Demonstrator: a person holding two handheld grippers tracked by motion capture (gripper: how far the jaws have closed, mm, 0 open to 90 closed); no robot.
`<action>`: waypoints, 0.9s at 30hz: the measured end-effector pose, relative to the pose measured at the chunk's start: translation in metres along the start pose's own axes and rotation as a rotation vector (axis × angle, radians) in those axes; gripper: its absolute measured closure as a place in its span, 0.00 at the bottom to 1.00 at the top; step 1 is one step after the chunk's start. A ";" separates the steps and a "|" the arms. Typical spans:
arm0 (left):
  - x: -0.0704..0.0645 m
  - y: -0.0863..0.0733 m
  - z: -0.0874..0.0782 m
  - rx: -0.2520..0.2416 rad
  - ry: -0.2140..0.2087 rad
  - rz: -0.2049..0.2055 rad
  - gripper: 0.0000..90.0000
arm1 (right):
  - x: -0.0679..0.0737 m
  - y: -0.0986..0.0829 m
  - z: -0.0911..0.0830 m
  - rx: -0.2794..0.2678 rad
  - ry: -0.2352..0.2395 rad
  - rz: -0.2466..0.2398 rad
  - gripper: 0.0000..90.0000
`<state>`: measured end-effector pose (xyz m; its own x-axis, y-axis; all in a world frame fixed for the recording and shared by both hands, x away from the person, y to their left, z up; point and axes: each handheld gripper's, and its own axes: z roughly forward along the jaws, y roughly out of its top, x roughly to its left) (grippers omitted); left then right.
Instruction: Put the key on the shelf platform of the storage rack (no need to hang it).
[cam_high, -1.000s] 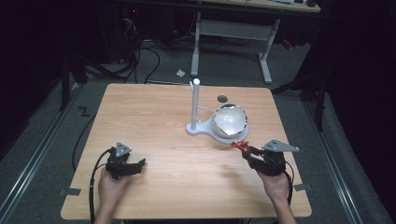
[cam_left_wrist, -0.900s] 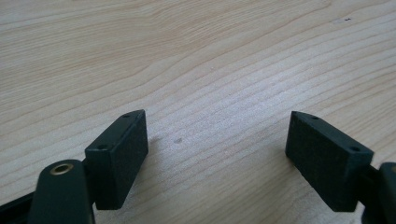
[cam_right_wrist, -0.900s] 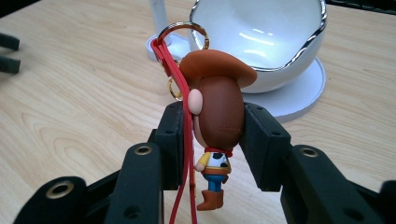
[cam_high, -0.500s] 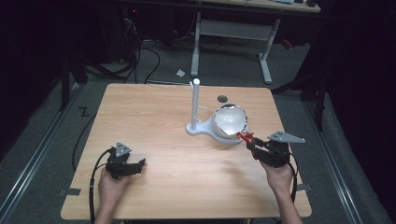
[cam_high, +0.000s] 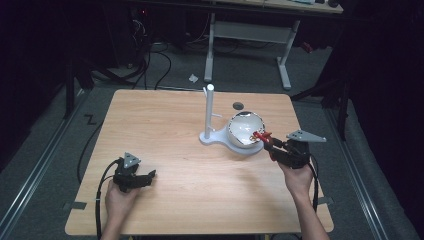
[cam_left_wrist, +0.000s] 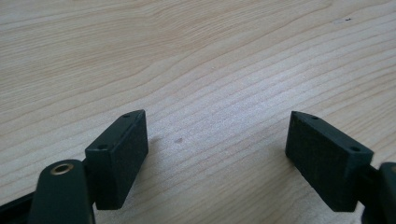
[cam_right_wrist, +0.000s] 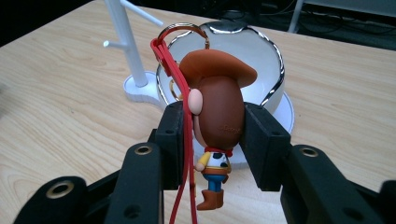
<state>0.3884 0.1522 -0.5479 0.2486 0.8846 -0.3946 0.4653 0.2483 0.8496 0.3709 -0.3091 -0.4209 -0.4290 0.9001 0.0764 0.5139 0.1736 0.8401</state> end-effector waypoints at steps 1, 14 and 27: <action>0.000 0.000 0.000 0.000 0.000 0.000 0.24 | -0.001 0.002 0.001 -0.002 0.002 -0.002 0.69; 0.000 0.000 0.000 -0.001 0.002 0.000 0.24 | -0.002 0.024 0.019 0.020 0.012 -0.018 0.69; 0.000 0.000 0.000 -0.004 0.004 -0.001 0.24 | -0.005 0.031 0.042 0.056 0.008 -0.005 0.69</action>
<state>0.3887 0.1523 -0.5480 0.2449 0.8858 -0.3942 0.4625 0.2506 0.8505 0.4202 -0.2918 -0.4175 -0.4373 0.8960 0.0768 0.5524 0.2002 0.8092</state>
